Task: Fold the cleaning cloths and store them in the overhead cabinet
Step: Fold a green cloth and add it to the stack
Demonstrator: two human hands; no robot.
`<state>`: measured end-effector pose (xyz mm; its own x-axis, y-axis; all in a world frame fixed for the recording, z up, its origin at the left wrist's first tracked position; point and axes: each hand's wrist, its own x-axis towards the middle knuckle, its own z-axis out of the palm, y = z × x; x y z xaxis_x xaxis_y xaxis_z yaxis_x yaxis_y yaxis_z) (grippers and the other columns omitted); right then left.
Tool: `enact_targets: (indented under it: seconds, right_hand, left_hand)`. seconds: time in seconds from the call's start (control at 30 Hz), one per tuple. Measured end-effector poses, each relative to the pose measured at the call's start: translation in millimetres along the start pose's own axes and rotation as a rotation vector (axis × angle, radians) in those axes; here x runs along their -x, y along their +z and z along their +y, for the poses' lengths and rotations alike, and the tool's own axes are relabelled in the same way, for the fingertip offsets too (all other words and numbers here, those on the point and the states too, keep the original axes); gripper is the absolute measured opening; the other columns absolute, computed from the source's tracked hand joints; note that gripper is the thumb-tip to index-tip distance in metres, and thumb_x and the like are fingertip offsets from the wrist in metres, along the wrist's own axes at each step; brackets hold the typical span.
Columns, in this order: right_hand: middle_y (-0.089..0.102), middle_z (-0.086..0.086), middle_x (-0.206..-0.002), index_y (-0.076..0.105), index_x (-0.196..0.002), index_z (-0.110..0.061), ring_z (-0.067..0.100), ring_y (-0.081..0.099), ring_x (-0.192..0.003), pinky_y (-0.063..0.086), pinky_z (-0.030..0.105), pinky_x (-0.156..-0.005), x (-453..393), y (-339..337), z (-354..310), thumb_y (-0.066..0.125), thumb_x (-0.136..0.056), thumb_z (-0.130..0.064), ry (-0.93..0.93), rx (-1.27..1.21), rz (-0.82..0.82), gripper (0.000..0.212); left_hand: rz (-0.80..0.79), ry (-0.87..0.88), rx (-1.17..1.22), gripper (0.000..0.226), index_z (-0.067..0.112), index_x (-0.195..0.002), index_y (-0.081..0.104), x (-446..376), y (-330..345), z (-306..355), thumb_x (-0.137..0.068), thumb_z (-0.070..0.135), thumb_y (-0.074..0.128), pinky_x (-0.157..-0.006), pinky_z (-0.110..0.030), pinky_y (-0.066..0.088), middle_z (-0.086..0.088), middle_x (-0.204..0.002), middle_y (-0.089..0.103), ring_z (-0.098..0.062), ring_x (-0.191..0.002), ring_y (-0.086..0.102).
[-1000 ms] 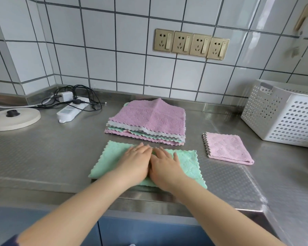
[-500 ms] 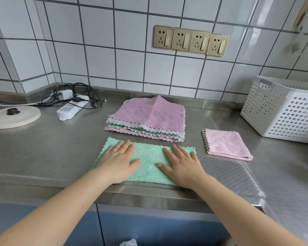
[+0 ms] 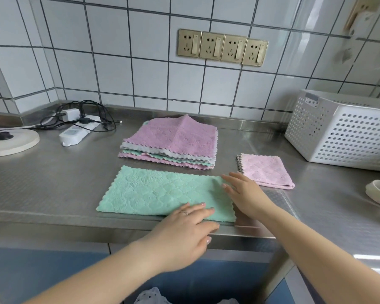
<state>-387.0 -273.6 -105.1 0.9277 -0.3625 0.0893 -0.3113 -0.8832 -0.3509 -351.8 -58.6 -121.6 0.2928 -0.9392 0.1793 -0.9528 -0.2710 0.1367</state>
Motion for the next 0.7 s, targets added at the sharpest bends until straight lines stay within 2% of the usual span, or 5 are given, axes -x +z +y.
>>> enact_targets:
  seconds: [0.27,0.37,0.47,0.63,0.7]
  right_hand:
    - [0.040,0.005,-0.147,0.048,-0.137,-0.019,0.021,0.036,-0.136,0.023,0.026,-0.110,13.2,-8.1,6.6,0.040,-0.100,-0.025,-0.028,-0.061,0.041,0.039]
    - [0.040,0.005,-0.147,0.050,-0.136,-0.017,0.019,0.036,-0.136,0.021,0.020,-0.108,14.0,-9.2,11.1,0.039,-0.098,-0.012,-0.039,-0.120,0.074,0.040]
    - [0.047,0.001,-0.141,0.056,-0.129,-0.017,0.014,0.040,-0.132,0.024,0.013,-0.101,14.0,-12.0,16.8,0.038,-0.093,-0.003,-0.050,-0.207,0.131,0.043]
    - [0.061,-0.012,-0.118,0.063,-0.110,-0.027,0.009,0.051,-0.119,0.035,0.021,-0.097,18.0,-24.9,13.5,0.041,-0.095,-0.007,0.015,-0.692,0.224,0.033]
    - [0.066,-0.007,-0.114,0.065,-0.103,-0.027,0.014,0.056,-0.118,0.041,0.032,-0.104,14.8,-23.2,5.9,0.042,-0.098,-0.018,0.023,-0.958,0.185,0.025]
  left_hand:
    - [-0.099,-0.141,-0.183,0.063,0.025,-0.143,0.026,-18.4,8.2,29.9,-0.090,0.056,0.013,-0.115,-0.052,0.003,-0.006,-0.158,0.007,-0.024,-0.146,0.005]
    - [-0.044,-0.167,-0.180,0.078,0.019,-0.136,0.041,-27.1,10.3,33.9,-0.080,0.061,0.006,-0.111,-0.053,0.020,-0.009,-0.153,0.027,-0.028,-0.140,0.026]
    - [0.170,-0.155,-0.072,0.056,0.017,-0.119,0.061,-29.8,7.7,29.9,-0.087,0.053,0.031,-0.081,-0.032,0.052,-0.001,-0.114,0.064,-0.020,-0.099,0.064]
    - [0.618,-0.268,0.607,0.041,0.035,-0.120,0.054,-16.9,-16.4,21.9,-0.091,0.006,0.051,-0.086,-0.001,0.032,0.017,-0.111,0.056,0.008,-0.100,0.050]
    - [0.735,-0.343,0.770,0.039,0.038,-0.105,0.060,-8.9,-26.8,19.4,-0.090,0.002,0.053,-0.073,-0.002,0.035,0.018,-0.096,0.057,0.009,-0.076,0.052]
